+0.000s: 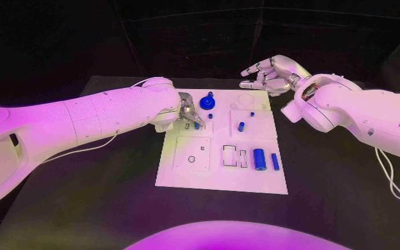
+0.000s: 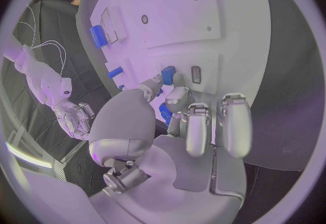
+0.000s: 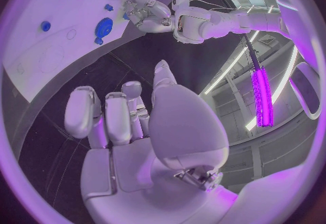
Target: Assemble the parts on the task board
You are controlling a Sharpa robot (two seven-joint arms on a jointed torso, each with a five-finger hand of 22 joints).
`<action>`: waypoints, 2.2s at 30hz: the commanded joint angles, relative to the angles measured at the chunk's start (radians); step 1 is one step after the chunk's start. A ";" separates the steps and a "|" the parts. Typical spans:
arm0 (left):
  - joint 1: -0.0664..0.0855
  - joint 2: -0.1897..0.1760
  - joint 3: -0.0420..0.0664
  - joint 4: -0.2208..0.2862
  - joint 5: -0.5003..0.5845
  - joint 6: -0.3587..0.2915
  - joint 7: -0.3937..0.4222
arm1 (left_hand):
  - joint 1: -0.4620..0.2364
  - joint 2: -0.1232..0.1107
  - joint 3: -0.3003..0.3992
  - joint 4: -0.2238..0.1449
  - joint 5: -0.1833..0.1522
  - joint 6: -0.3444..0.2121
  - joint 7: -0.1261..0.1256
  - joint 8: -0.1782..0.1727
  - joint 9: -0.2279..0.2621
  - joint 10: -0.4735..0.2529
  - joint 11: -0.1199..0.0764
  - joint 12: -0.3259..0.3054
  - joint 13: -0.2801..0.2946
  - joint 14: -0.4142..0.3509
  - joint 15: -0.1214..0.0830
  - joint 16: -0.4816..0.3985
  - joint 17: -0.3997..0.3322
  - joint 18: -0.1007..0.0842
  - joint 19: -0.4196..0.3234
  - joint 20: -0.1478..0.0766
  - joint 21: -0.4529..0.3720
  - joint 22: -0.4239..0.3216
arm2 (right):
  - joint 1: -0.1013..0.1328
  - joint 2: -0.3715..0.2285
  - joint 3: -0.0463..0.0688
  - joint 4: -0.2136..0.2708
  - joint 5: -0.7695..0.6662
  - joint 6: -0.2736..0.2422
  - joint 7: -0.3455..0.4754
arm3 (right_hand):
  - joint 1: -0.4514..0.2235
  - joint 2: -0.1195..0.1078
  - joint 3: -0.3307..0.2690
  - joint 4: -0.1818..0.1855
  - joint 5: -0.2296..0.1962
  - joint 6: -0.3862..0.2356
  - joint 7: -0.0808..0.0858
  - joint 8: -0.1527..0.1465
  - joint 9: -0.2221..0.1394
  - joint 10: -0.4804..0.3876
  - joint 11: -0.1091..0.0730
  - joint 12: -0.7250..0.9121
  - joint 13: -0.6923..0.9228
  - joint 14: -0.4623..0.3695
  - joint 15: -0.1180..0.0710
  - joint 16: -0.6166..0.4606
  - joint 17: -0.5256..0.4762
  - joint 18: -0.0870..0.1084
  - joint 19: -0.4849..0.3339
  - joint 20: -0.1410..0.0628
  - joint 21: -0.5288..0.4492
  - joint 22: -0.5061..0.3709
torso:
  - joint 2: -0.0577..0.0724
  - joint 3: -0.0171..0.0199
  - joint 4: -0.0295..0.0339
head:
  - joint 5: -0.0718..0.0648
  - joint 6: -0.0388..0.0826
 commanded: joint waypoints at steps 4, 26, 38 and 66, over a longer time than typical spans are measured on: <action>0.000 -0.002 0.000 0.002 -0.001 -0.020 0.001 | -0.036 -0.007 -0.109 0.052 -0.018 0.000 0.001 0.006 0.005 0.001 0.000 0.003 -0.003 0.102 -0.006 0.003 0.263 -0.018 0.037 -0.006 0.004 0.056 | 0.002 0.001 0.001 0.000 -0.001 0.001 0.013 | -0.022 -0.015 -0.013 0.029 -0.028 -0.015 0.001 0.008 -0.001 -0.033 0.004 -0.028 -0.039 0.000 0.011 -0.024 -0.027 0.023 -0.024 0.004 -0.023 -0.032 | 0.000 -0.0010 0.0004 | -0.001 0.000; 0.053 -0.064 0.121 0.018 0.010 0.058 0.002 | 0.072 0.025 -0.331 0.145 -0.042 -0.064 0.029 -0.050 -0.020 -0.076 0.023 -0.089 -0.113 0.102 0.010 0.003 0.263 0.002 0.001 0.007 -0.069 -0.042 | 0.002 -0.002 0.001 -0.016 0.001 -0.002 0.008 | -0.045 -0.022 -0.009 0.033 -0.028 -0.023 0.003 0.015 -0.001 -0.050 0.006 -0.040 -0.059 -0.006 0.013 -0.038 -0.042 0.027 -0.036 0.006 -0.037 -0.049 | -0.001 0.0004 0.0010 | -0.009 0.008; 0.092 0.004 0.113 -0.177 -0.080 0.154 0.010 | 0.129 0.058 -0.369 0.143 -0.042 -0.065 0.041 -0.095 -0.065 -0.071 0.034 -0.076 -0.104 0.102 0.021 0.003 0.263 0.000 0.006 0.017 -0.066 -0.033 | 0.002 0.003 0.000 -0.022 0.001 0.002 0.005 | -0.048 -0.018 -0.002 0.031 -0.005 -0.026 0.002 0.022 0.000 -0.049 0.006 -0.033 -0.060 -0.004 0.013 -0.038 -0.040 0.027 -0.034 0.006 -0.039 -0.050 | 0.002 -0.0024 -0.0009 | -0.002 0.009; 0.049 0.109 0.081 -0.355 -0.088 0.245 0.071 | 0.125 0.089 -0.443 0.165 -0.042 -0.024 0.035 -0.112 -0.101 -0.044 0.029 -0.037 -0.065 0.102 0.017 0.003 0.263 -0.009 0.025 0.016 -0.035 0.015 | 0.001 0.020 0.000 -0.028 0.001 0.000 0.010 | -0.053 -0.011 0.001 0.031 0.021 -0.031 0.002 0.029 0.000 -0.050 0.005 -0.028 -0.063 -0.003 0.013 -0.039 -0.040 0.027 -0.034 0.006 -0.042 -0.053 | 0.001 -0.0001 -0.0013 | 0.002 0.004</action>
